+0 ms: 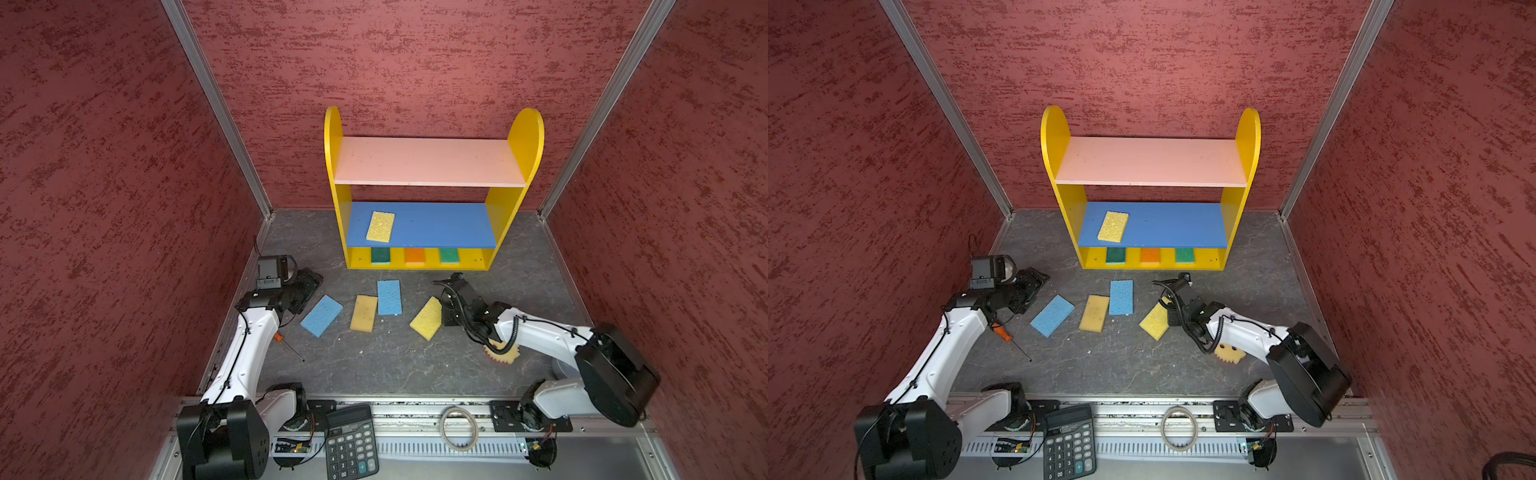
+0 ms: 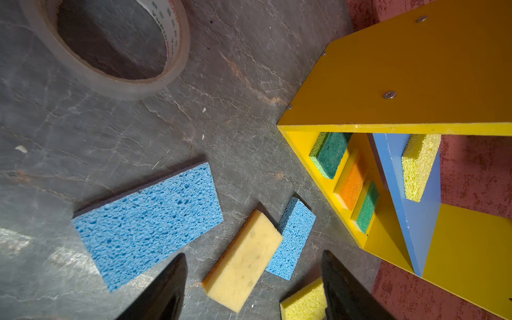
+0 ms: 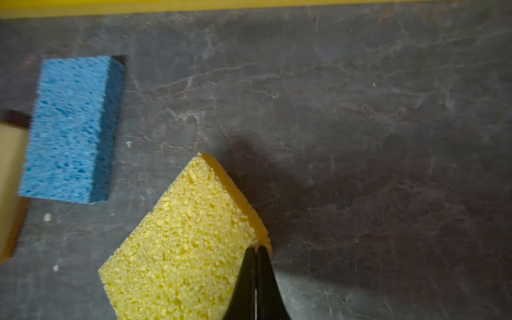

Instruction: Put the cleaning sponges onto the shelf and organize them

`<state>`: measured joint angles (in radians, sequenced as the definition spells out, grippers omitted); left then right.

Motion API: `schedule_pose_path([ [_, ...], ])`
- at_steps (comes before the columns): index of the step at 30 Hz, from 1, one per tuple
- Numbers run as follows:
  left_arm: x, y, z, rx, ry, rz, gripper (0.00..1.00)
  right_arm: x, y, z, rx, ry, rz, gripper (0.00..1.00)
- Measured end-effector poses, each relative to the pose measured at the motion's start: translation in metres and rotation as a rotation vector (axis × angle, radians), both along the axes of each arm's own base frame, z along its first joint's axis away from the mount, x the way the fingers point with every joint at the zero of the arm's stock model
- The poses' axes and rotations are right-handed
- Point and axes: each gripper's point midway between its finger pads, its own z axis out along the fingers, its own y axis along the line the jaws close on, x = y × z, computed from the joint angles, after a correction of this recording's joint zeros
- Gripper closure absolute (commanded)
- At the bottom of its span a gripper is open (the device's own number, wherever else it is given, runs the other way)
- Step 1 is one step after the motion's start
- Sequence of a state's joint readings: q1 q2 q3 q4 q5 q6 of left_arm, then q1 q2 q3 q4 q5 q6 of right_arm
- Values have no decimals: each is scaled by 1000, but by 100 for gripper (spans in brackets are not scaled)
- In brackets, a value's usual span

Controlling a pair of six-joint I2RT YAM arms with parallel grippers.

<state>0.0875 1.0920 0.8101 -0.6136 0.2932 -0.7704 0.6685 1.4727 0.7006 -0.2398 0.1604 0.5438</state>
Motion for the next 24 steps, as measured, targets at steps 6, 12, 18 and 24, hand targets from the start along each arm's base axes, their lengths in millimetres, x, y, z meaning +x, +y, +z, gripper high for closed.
schedule_pose_path([
  [6,2,-26,10,69,-24,-106,33,14,2,-7,-30,34,-29,62],
  [12,1,-46,12,109,-40,-182,56,40,8,35,-35,-59,-50,53],
  [18,10,-49,10,112,-35,-186,61,75,42,101,74,-186,-16,100],
  [24,25,-53,15,118,-41,-199,62,113,104,155,173,-296,86,100],
])
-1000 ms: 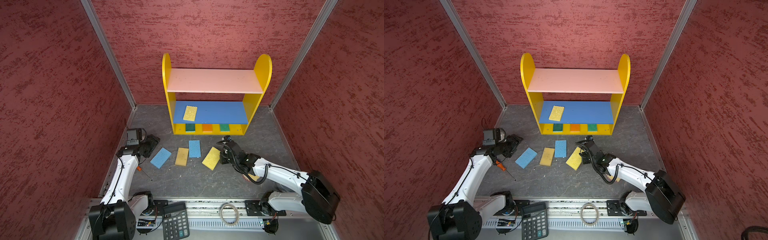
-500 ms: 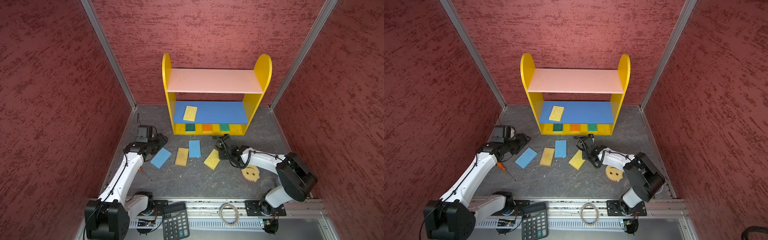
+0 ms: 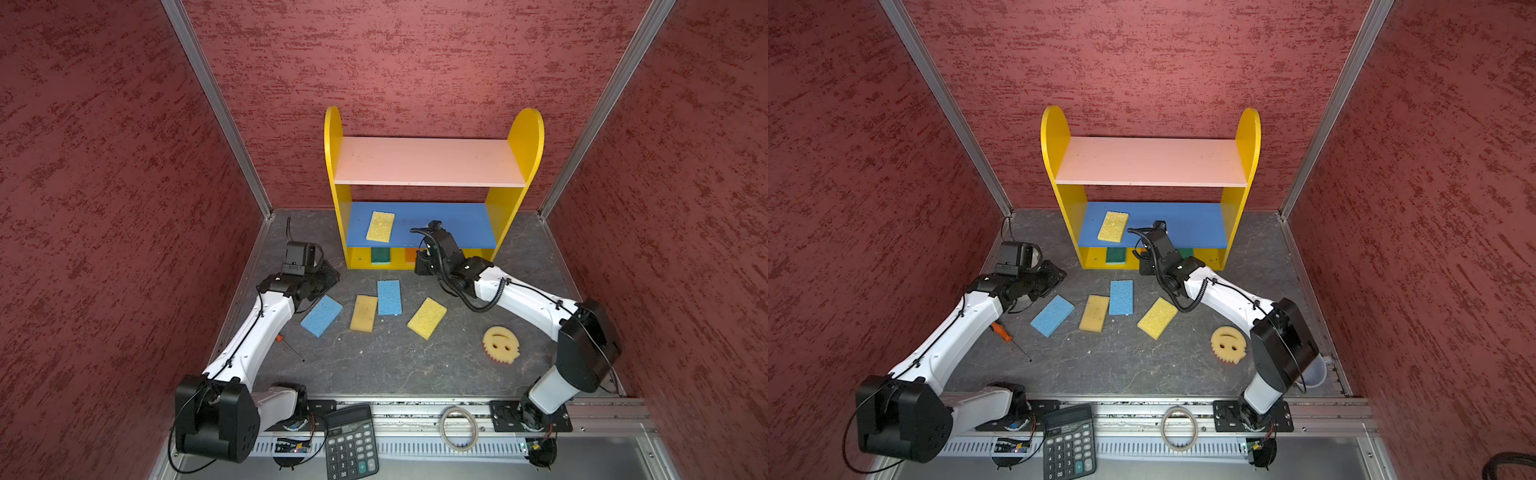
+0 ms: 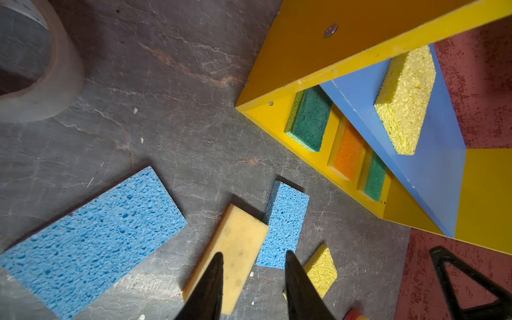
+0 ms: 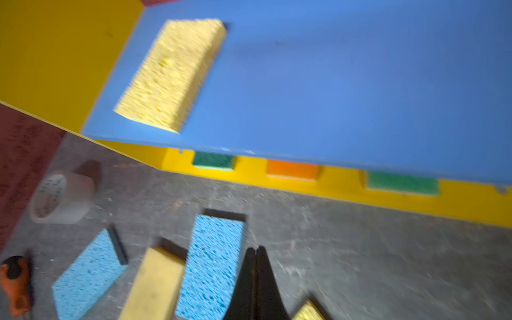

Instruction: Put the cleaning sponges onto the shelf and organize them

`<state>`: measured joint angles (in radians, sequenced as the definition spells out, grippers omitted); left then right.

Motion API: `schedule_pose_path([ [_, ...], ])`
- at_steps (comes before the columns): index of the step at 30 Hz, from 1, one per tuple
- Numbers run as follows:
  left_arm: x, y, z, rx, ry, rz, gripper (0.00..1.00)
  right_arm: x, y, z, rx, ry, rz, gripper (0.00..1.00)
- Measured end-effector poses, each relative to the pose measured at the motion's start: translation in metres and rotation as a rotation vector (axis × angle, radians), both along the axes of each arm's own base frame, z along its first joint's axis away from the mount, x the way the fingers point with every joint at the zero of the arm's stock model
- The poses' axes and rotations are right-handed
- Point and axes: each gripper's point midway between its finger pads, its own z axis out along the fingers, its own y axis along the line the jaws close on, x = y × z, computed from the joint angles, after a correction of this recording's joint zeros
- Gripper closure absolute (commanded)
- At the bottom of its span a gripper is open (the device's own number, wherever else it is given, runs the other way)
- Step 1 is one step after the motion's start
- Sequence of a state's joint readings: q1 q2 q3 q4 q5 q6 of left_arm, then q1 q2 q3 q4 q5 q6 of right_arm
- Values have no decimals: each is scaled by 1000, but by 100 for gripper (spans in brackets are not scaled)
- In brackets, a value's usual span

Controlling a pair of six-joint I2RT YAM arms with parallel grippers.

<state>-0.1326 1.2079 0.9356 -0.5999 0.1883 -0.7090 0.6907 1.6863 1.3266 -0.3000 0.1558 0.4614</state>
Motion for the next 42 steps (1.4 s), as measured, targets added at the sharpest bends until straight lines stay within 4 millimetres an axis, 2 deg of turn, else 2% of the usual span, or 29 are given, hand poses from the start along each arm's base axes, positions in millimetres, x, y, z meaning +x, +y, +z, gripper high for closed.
schedule_pose_path([
  [4,1,0,-3,7,9,-1,62,20,35,9,27,-23,62,100],
  [10,2,1,-6,14,18,-3,61,40,72,-1,55,-2,142,100],
  [15,5,2,-11,16,32,1,61,47,89,-9,70,17,181,100],
  [22,13,4,-14,18,40,9,61,55,96,-6,82,14,189,100],
  [25,17,9,-15,19,41,18,61,56,96,-10,83,25,193,100],
  [31,18,15,-16,13,43,28,61,63,91,-22,80,47,177,100],
  [42,19,16,-16,5,44,29,60,73,79,-21,93,51,147,100],
])
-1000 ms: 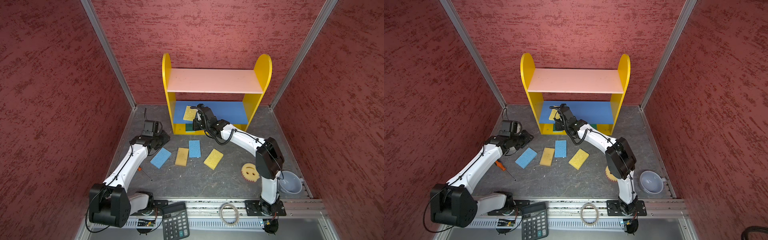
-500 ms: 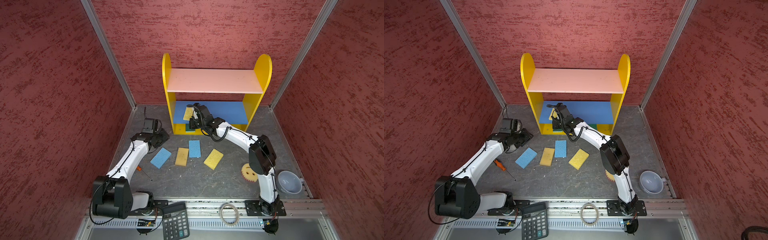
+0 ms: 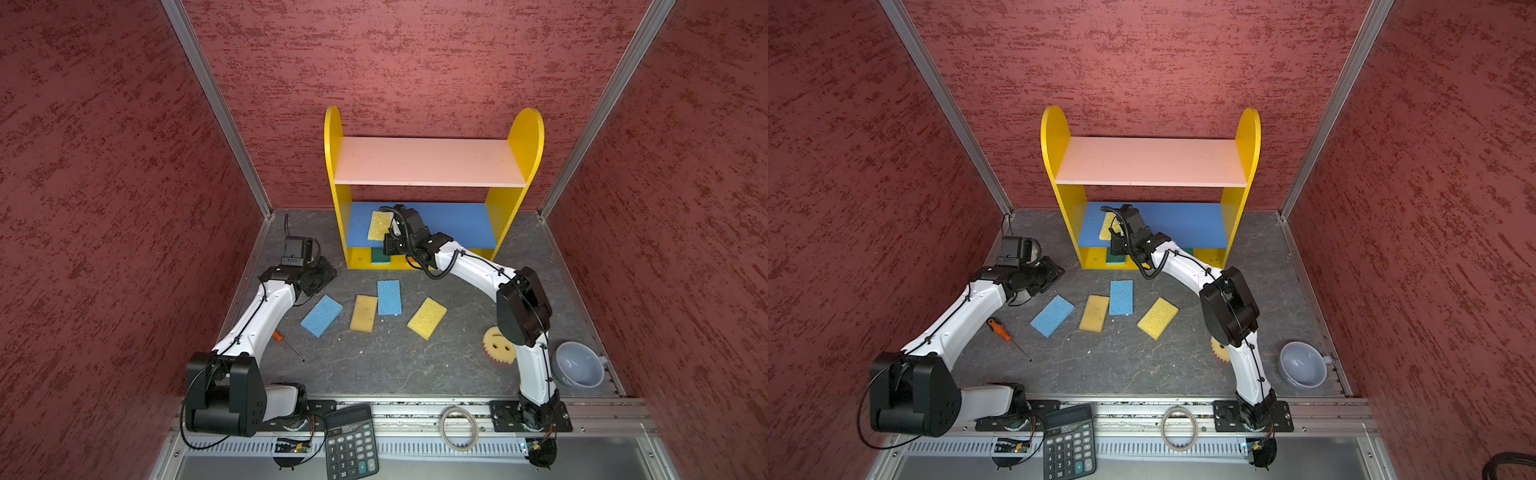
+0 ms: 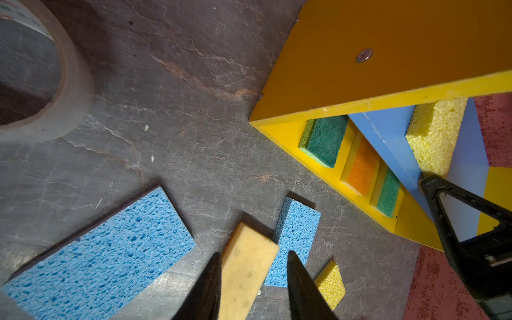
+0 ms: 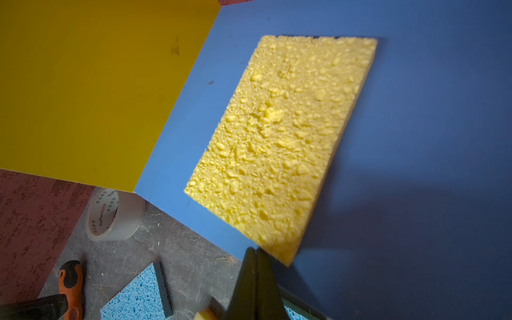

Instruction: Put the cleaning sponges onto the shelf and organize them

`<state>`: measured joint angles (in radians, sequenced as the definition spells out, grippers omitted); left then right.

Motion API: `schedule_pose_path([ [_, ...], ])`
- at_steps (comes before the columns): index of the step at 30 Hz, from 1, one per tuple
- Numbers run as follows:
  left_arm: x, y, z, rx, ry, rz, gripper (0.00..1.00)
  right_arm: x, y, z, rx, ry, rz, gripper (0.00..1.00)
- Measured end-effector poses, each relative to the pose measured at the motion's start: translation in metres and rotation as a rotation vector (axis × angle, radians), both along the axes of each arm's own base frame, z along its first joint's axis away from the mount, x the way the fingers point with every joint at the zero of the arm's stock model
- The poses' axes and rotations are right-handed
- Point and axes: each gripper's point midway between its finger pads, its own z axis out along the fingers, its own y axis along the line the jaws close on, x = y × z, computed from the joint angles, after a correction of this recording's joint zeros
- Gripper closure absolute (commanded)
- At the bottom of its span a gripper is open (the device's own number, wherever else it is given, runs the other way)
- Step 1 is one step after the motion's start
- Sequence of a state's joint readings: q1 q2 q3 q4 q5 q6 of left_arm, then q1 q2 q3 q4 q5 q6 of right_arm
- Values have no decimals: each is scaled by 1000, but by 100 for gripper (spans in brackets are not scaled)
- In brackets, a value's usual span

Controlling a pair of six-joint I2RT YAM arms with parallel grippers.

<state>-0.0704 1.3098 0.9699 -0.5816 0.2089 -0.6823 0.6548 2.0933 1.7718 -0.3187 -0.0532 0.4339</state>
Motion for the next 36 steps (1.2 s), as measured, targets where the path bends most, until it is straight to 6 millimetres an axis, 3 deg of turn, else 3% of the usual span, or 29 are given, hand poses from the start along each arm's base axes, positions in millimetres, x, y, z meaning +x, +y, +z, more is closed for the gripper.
schedule_pose_path([
  [26,2,0,-3,-9,7,0,59,4,-7,-1,29,8,-8,100],
  [30,2,0,-3,-14,7,-1,59,-10,-17,-2,28,12,-5,100],
  [36,1,0,2,-14,-7,-3,57,-57,-54,16,25,15,-18,97],
])
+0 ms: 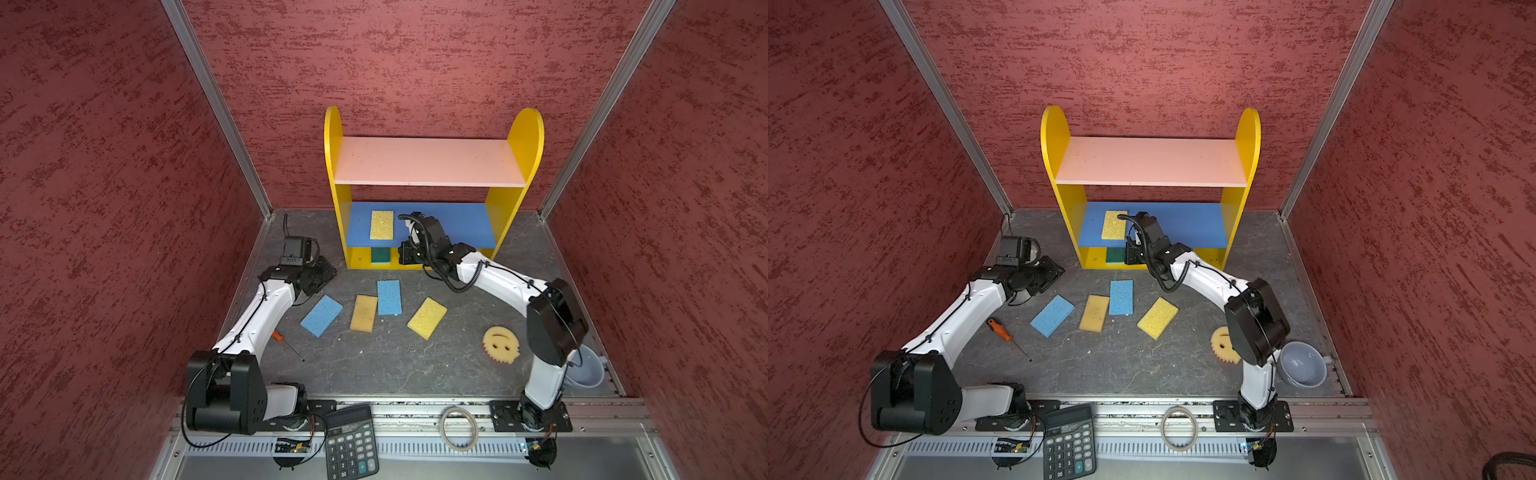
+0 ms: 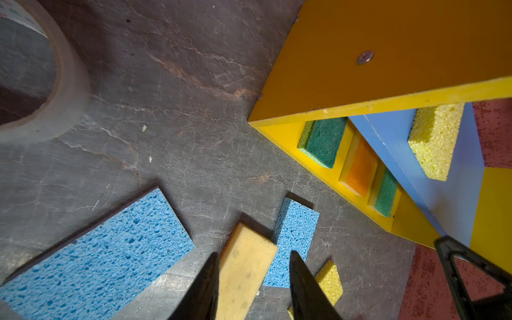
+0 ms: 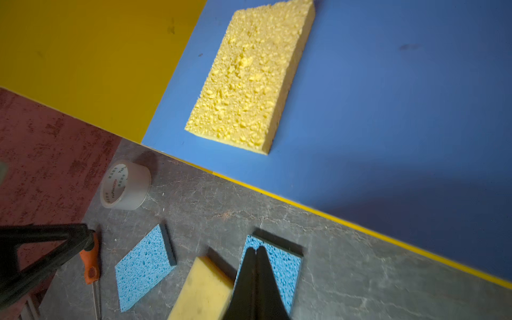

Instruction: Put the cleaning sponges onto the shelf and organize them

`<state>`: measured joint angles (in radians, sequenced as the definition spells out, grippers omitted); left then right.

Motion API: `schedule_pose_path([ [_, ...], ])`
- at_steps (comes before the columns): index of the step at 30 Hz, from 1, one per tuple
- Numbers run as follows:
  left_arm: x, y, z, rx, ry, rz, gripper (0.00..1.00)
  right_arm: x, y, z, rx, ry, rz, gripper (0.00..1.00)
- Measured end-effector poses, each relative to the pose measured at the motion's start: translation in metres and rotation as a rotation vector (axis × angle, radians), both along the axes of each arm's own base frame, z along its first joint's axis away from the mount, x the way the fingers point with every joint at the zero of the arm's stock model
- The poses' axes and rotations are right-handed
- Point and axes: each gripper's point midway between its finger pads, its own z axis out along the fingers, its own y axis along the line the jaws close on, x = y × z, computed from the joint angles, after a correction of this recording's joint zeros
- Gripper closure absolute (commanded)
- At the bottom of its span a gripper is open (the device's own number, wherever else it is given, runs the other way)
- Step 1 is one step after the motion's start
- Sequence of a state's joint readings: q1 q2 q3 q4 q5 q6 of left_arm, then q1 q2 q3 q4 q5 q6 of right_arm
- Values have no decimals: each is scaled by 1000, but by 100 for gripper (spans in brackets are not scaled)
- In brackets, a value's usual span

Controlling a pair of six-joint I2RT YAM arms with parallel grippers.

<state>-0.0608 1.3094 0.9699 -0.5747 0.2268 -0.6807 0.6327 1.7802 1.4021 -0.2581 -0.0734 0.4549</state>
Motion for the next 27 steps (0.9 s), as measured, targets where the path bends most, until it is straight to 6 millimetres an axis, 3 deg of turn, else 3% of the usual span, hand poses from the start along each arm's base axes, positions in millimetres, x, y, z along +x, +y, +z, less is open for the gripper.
schedule_pose_path([
  [3,0,0,4,-1,-11,-3,56,-26,-23,9,14,2,-31,81],
  [5,-1,-2,4,-4,-13,-8,54,-45,-38,2,16,31,-51,65],
  [8,-1,-5,4,-6,-13,-21,50,-73,-59,-31,-20,124,-75,50],
  [11,-2,-10,6,-3,-19,-40,47,-103,-80,-78,-94,259,-104,41],
  [13,-1,-13,8,-1,-24,-51,46,-123,-94,-105,-138,346,-123,39],
  [16,-2,-17,8,-5,-24,-62,43,-143,-105,-123,-146,422,-151,38],
  [22,-3,-22,8,-7,-24,-77,41,-149,-105,-128,-84,475,-203,42],
  [27,-3,-23,8,-11,-24,-81,39,-146,-96,-144,-62,521,-212,51],
])
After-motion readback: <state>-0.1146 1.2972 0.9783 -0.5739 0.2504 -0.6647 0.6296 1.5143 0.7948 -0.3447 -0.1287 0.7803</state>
